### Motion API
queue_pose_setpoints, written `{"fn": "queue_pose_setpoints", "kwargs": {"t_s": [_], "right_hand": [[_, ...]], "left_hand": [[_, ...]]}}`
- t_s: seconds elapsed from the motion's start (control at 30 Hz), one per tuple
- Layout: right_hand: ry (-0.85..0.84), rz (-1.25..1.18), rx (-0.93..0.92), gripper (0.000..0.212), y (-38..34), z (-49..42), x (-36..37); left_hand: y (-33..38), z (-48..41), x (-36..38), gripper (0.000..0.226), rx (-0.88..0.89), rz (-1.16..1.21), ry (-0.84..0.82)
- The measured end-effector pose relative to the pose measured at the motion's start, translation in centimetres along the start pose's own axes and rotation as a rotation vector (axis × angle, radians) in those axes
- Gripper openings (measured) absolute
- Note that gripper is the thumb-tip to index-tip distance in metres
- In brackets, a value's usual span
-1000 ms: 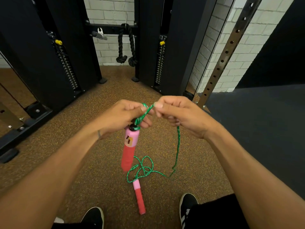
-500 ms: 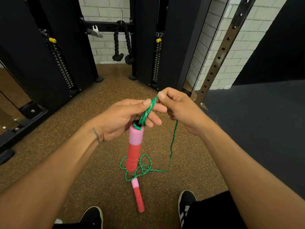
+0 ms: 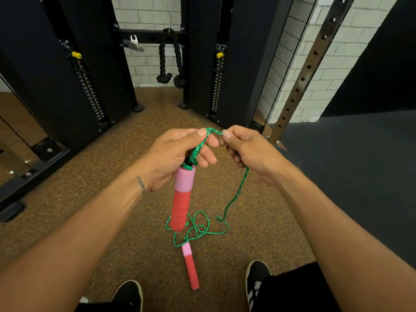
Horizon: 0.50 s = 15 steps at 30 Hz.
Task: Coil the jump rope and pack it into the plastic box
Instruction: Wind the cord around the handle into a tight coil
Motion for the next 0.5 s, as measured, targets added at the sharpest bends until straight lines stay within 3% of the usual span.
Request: {"fn": "queue_pose_setpoints", "kwargs": {"t_s": [0.2,0.3,0.37,0.5], "right_hand": [[-0.267,0.048,0.030,0.023,0.5,1.0,2.6],[-0.259,0.081,-0.008,0.022,0.0,0.8,2.8],[-0.264,0.242,-0.090,0.025,-0.2,0.8,2.7],[-0.261,0.423,-0.224,0.030,-0.5,1.1,3.0]], "left_hand": [[-0.2,-0.3,-0.1,0.032,0.034,0.167,0.076],[-0.2,-0.5,-0.4,0.031,0.049,0.239,0.117],[-0.4,-0.7,-0.6,0.031,0.043,0.272,0.142],[-1.0,-0.9,-0.9,0.031,-0.004,0.180,0.184]]}}
Point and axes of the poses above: each hand's wrist, its own z-axis away from the middle knuckle, its own x-axis out of the palm, y = z × x, the point moved 1 cm from there along -z, towards the middle knuckle, and after that the axes turned 2 degrees about -x, right-handed, at the moved point
